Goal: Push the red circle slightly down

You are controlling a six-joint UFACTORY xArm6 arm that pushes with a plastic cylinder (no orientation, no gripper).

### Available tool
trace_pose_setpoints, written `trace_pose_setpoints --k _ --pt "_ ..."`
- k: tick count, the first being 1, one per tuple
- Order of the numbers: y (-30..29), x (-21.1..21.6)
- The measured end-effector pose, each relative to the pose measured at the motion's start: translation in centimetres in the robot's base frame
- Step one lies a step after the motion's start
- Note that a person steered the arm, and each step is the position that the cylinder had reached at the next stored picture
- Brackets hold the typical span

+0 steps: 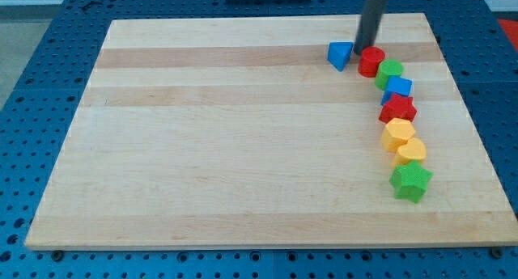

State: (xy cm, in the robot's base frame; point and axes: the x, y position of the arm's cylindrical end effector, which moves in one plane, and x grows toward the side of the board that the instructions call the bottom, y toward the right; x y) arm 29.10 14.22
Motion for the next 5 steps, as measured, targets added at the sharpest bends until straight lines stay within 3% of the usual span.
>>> trace_pose_setpoints --k 2,3,5 --pt "-9.4 0.3" --pt "-10.6 0.2" --pt "1.2 -0.5"
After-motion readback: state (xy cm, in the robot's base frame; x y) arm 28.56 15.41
